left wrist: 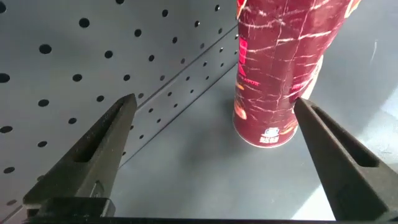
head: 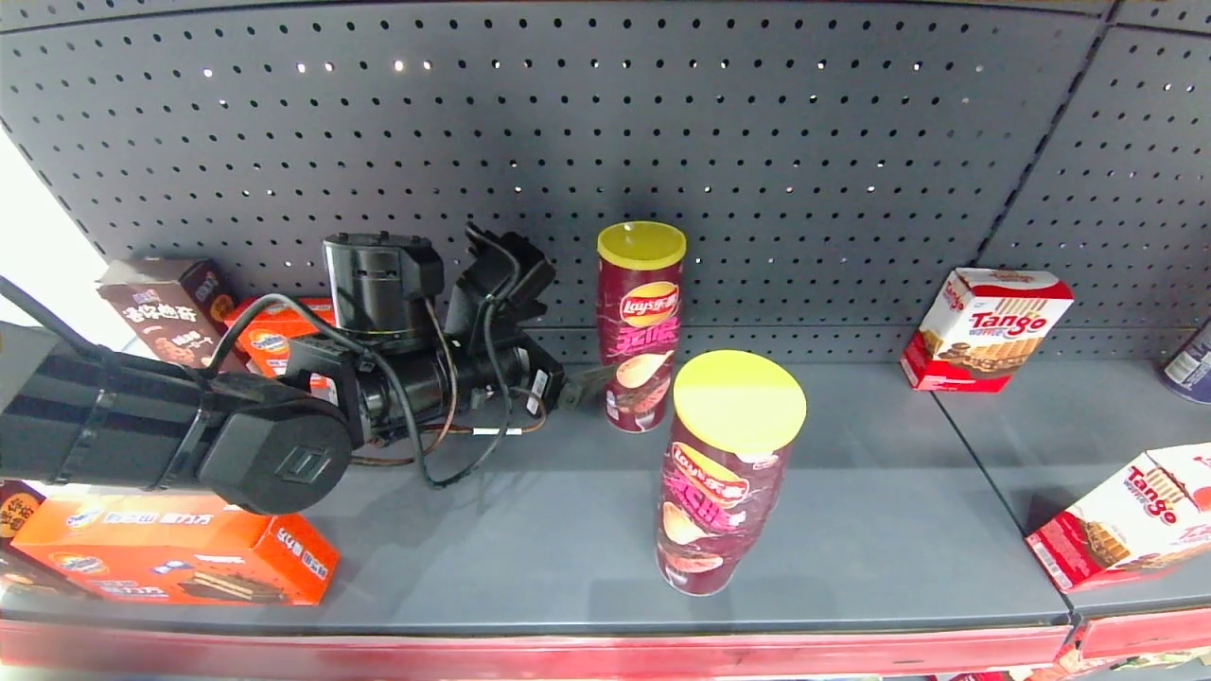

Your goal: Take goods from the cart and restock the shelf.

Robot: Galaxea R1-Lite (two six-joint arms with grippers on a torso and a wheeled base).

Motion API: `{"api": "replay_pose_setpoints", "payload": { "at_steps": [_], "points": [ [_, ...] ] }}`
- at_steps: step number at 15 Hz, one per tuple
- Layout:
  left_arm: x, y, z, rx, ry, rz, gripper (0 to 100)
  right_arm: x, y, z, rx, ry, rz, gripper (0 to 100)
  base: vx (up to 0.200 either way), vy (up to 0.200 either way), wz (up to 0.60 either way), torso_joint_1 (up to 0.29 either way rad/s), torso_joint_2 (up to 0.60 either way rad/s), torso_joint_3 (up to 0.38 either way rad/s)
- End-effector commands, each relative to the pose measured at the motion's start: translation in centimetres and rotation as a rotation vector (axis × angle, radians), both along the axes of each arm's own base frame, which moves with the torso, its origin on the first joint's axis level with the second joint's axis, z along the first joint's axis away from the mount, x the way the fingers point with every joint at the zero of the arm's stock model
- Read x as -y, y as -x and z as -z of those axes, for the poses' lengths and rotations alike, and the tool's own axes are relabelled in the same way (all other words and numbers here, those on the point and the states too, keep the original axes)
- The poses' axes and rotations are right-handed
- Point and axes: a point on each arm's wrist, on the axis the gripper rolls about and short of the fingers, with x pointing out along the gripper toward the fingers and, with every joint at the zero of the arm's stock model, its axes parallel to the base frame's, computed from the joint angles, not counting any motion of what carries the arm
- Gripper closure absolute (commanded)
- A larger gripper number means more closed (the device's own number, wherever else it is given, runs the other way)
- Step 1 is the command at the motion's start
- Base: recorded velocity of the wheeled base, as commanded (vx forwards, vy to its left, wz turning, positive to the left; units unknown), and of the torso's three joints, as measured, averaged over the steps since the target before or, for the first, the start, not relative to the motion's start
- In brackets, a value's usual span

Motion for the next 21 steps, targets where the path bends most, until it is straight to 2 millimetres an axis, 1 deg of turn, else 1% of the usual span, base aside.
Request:
{"api": "replay_pose_setpoints", "payload": {
  "at_steps": [1, 7, 9, 11, 13, 14, 15, 17, 19, 21],
  "points": [
    [0.0, -0.3, 0.3, -0.006, -0.002, -0.004, 0, 0.0, 0.0, 0.0, -0.001, 0.000, -0.001, 0, 0.000, 0.000, 0.00, 0.000, 0.00, 0.000],
    [-0.2, 0.0, 0.6, -0.011, -0.008, -0.013, 0, 0.0, 0.0, 0.0, -0.001, 0.000, -0.001, 0, 0.000, 0.000, 0.00, 0.000, 0.00, 0.000],
    [-1.0, 1.6, -0.5, 0.007, -0.007, -0.055, 0, 0.0, 0.0, 0.0, -0.001, 0.000, -0.001, 0, 0.000, 0.000, 0.00, 0.000, 0.00, 0.000],
    [-1.3, 2.1, -0.7, 0.013, -0.012, -0.083, 0, 0.0, 0.0, 0.0, -0.001, 0.000, -0.001, 0, 0.000, 0.000, 0.00, 0.000, 0.00, 0.000],
    [-1.8, 1.6, -0.7, 0.024, -0.036, -0.213, 0, 0.0, 0.0, 0.0, -0.001, 0.000, -0.001, 0, 0.000, 0.000, 0.00, 0.000, 0.00, 0.000],
    [-1.8, 1.3, -0.4, 0.023, -0.051, -0.225, 0, 0.0, 0.0, 0.0, -0.001, 0.000, -0.001, 0, 0.000, 0.000, 0.00, 0.000, 0.00, 0.000],
    [-1.6, 0.6, 0.2, 0.018, -0.070, -0.225, 0, 0.0, 0.0, 0.0, -0.001, 0.000, -0.001, 0, 0.000, 0.000, 0.00, 0.000, 0.00, 0.000],
    [-1.0, -0.8, 0.7, 0.013, -0.071, -0.226, 0, 0.0, 0.0, 0.0, -0.001, 0.002, -0.001, 0, 0.000, 0.000, 0.00, 0.000, 0.00, 0.000],
    [-0.6, -1.7, 0.6, 0.024, -0.065, -0.226, 0, 0.0, 0.0, 0.0, -0.001, 0.000, -0.001, 0, 0.000, 0.000, 0.00, 0.000, 0.00, 0.000],
    [-0.1, -1.9, 0.7, 0.022, -0.063, -0.219, 0, 0.0, 0.0, 0.0, -0.001, 0.000, -0.001, 0, 0.000, 0.000, 0.00, 0.000, 0.00, 0.000]
  ]
}}
